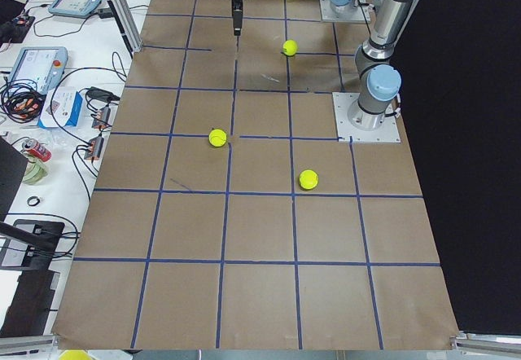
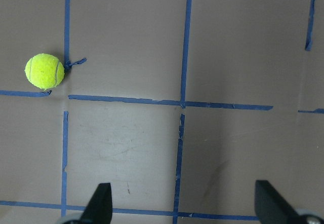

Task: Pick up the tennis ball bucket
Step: 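Close the right gripper on the can's open end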

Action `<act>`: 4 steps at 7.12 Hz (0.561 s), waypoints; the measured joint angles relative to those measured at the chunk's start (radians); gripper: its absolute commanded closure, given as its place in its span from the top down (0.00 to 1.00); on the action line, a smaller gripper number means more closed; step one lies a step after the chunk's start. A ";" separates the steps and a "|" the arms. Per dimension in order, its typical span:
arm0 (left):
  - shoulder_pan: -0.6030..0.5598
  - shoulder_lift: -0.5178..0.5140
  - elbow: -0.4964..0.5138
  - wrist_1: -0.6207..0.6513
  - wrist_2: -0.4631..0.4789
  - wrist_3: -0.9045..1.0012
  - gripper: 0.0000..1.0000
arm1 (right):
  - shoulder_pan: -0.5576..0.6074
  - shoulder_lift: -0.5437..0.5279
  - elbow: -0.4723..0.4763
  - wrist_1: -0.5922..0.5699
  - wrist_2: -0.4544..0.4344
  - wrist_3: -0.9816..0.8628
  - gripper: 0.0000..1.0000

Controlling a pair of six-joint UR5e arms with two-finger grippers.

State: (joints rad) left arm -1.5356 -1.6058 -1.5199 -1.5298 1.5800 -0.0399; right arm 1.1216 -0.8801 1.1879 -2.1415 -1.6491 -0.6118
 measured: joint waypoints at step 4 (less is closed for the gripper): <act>-0.001 0.003 -0.004 -0.001 0.000 0.000 1.00 | -0.074 0.087 -0.010 -0.076 0.149 -0.102 1.00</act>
State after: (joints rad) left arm -1.5369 -1.6032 -1.5237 -1.5309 1.5801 -0.0399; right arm 1.0473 -0.7927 1.1783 -2.2180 -1.5002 -0.7141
